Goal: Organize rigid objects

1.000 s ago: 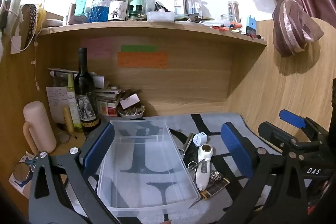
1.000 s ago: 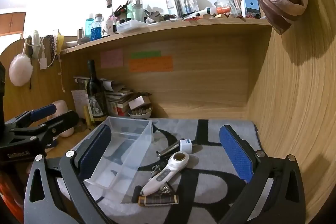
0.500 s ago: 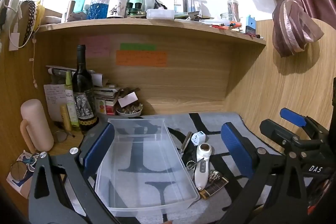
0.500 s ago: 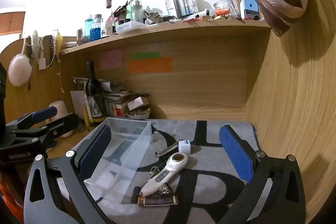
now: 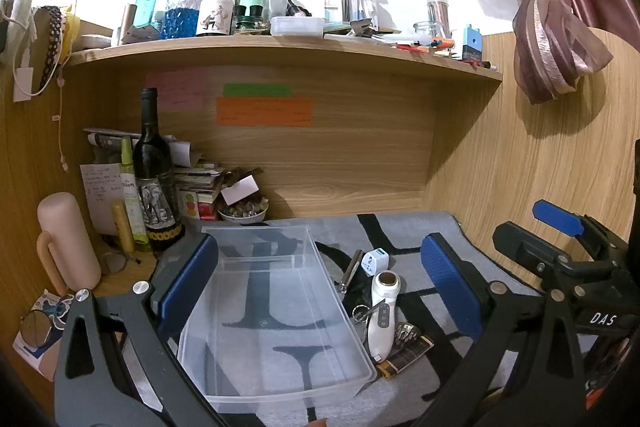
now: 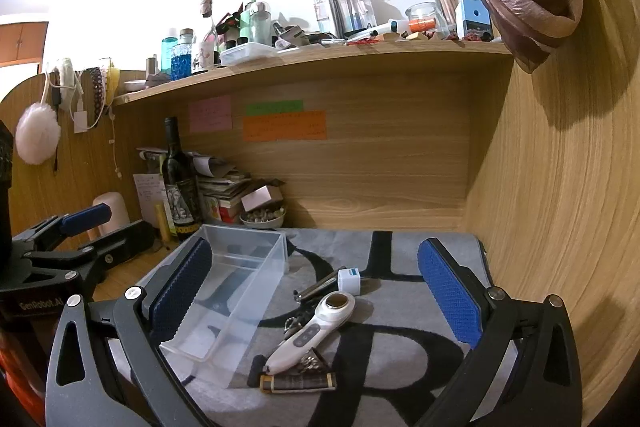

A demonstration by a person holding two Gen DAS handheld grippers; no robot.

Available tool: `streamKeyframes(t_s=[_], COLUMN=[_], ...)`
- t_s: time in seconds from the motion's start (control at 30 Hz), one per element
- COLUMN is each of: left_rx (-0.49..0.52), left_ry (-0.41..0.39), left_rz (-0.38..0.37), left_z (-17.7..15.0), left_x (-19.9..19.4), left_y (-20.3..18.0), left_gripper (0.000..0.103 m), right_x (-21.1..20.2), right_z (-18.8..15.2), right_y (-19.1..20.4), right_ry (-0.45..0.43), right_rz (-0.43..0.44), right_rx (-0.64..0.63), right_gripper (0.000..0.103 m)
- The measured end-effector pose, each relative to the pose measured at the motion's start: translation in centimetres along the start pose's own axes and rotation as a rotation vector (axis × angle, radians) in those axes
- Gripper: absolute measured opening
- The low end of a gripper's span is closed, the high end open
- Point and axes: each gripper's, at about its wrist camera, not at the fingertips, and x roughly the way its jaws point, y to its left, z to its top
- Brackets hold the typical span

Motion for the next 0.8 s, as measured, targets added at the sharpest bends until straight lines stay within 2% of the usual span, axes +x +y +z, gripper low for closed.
streamKeyframes(t_s=[0.8], left_rx=[0.012], left_ry=[-0.003], left_rz=[-0.012], left_z=[0.29], left_x=[-0.35], left_y=[-0.3], left_gripper=[0.103], right_x=[-0.13], right_z=[0.08], right_y=[-0.07], right_ry=[-0.003], right_rz=[-0.002], right_rx=[-0.002], right_gripper=[0.103])
